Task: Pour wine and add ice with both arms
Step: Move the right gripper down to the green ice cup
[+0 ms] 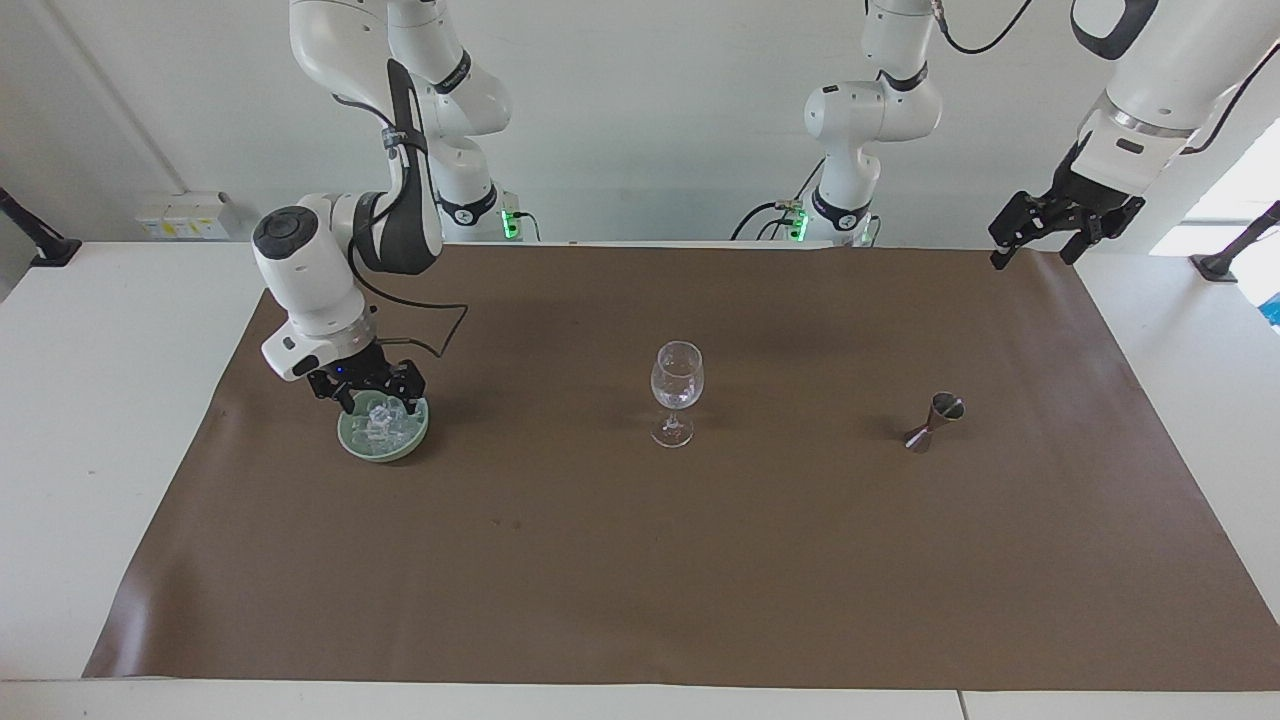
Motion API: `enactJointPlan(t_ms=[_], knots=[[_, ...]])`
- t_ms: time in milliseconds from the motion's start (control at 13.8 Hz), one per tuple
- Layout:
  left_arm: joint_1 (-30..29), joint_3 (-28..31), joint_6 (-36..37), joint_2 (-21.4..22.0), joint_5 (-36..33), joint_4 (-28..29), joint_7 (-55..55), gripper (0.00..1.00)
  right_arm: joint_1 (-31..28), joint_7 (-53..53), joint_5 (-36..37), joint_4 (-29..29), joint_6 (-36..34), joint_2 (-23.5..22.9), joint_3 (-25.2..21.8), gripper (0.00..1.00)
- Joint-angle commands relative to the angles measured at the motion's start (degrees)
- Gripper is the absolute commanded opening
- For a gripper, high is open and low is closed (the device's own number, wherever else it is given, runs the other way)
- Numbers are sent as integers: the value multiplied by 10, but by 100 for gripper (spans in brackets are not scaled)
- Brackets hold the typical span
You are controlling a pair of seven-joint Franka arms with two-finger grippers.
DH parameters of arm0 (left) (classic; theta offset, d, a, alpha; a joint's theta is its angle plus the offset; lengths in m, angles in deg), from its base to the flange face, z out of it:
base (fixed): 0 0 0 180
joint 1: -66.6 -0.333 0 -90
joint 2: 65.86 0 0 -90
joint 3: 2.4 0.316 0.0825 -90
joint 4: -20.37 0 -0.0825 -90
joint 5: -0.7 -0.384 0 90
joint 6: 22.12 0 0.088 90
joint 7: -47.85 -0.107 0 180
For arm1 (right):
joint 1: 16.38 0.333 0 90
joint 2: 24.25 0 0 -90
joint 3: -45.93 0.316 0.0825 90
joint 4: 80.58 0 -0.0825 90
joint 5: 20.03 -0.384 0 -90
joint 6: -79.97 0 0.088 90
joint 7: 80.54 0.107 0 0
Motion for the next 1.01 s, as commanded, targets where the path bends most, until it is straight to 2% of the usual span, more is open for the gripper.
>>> enactJointPlan(t_ms=[0, 72, 217, 361, 650, 794, 939], knots=[[-4, -1, -7, 17, -4, 20, -2, 100, -9, -14, 12, -12, 15, 7, 5, 76], [-4, -1, -7, 17, -4, 20, -2, 100, -9, -9, 12, -12, 17, 1, 5, 70], [-4, -1, -7, 17, -4, 20, -2, 100, -14, -6, 11, -13, 47, -10, 5, 68], [-4, -1, -7, 17, -4, 20, -2, 100, -17, -2, 11, -13, 49, -10, 5, 65], [-4, -1, -6, 17, -4, 20, -2, 100, -17, 4, 11, -13, 45, -10, 6, 53], [-4, -1, -6, 17, -4, 20, -2, 100, -17, 4, 10, -12, 43, -10, 6, 51], [-4, -1, -6, 17, -4, 20, -2, 100, -17, 5, 9, -12, 41, -10, 6, 40]])
